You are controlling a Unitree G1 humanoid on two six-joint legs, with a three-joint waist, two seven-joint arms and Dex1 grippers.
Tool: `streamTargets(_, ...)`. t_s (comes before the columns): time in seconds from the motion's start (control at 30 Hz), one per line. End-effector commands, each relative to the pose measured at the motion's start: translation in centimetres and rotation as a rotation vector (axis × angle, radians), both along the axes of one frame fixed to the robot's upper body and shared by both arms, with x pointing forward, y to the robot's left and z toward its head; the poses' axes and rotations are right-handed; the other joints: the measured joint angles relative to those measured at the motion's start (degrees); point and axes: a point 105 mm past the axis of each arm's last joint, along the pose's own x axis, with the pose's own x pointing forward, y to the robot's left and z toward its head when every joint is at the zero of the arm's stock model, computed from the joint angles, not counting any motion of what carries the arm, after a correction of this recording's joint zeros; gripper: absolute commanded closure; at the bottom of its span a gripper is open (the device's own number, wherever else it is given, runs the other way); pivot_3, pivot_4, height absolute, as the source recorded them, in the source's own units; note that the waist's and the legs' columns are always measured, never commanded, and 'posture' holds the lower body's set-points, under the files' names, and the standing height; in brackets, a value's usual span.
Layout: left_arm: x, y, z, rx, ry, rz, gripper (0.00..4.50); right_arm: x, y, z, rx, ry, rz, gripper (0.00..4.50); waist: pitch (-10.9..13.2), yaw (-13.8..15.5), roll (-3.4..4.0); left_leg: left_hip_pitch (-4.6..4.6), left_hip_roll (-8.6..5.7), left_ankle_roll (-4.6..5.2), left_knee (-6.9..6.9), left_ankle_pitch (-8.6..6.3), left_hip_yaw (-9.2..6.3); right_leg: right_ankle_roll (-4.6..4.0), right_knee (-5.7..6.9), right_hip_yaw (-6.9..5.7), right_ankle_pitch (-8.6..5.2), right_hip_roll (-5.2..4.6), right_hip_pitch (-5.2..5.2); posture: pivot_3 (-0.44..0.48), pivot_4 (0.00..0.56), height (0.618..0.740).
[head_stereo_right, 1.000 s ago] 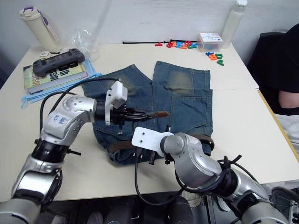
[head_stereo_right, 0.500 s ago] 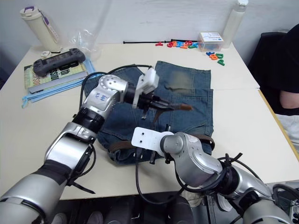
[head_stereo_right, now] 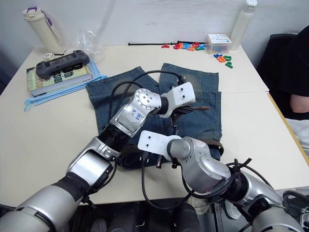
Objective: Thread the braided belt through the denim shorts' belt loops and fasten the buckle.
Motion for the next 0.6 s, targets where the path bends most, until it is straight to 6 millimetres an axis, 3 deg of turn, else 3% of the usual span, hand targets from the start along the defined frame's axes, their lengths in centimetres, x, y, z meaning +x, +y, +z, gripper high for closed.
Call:
streamTargets(0.03,-2.4,-3.5,3.9,-0.054,-0.158,-0.125,4.50,-2.1,-0.2,-4.9,-0.077,0.231,0.020,4.46,0.00,0.04,0.00,0.00,0.00,0.00,0.00,0.00,-0.01,0.00,0.00,0.00,0.00,-0.01,0.00,0.000,0.150,0.716)
streamTargets(0.6,-5.1,-8.0,1.7,-0.015,-0.133,-0.326,4.50,-2.2,0.6,-5.2,-0.062,0.232,0.056,4.46,-0.24,0.48,0.18,0.14,0.00,0.04,0.01,-0.01,-0.02,0.02,-0.01,-0.01,0.02,-0.07,0.11,0.000,0.150,0.716)
